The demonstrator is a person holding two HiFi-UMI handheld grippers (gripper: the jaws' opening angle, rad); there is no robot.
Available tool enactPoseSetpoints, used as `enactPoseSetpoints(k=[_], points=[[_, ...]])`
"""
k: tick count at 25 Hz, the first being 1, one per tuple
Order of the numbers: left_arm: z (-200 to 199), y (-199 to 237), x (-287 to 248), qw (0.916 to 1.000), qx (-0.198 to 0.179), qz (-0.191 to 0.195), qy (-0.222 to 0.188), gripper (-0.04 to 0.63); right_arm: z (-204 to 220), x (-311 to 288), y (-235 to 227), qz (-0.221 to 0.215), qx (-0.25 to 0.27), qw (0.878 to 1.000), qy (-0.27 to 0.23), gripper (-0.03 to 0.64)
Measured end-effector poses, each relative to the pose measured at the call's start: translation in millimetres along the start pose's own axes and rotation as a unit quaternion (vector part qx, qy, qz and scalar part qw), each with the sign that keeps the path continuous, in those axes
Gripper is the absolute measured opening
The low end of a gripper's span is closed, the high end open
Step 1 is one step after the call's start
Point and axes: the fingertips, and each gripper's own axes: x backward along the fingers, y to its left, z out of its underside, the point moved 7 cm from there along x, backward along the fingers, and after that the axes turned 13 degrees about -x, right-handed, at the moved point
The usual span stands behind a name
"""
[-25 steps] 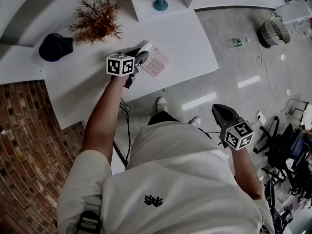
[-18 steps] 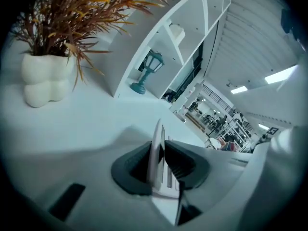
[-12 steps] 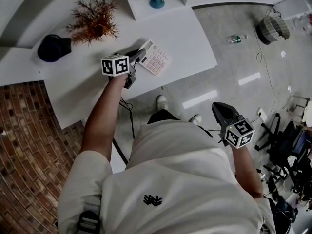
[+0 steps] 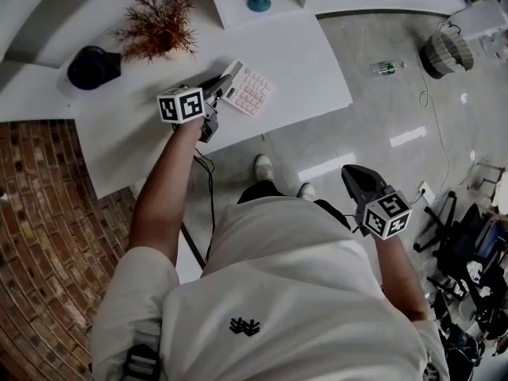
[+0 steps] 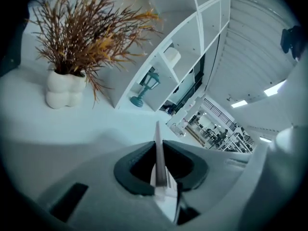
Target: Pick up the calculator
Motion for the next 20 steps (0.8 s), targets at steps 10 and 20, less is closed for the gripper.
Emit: enactPoseSetpoints(k=[10, 20], points=[[-11.1, -57.0, 63.0, 0.9959, 0.024, -0.053, -0.070, 0.055, 6.7, 21.6, -11.4, -0.062, 0.044, 0.997, 0.016, 0.011], [3.2, -117.1, 130.3, 0.9843, 0.034, -0.120, -0.125, 0.055, 23.2, 41.6, -23.8, -0.120, 0.068, 0.990, 0.038, 0.011]])
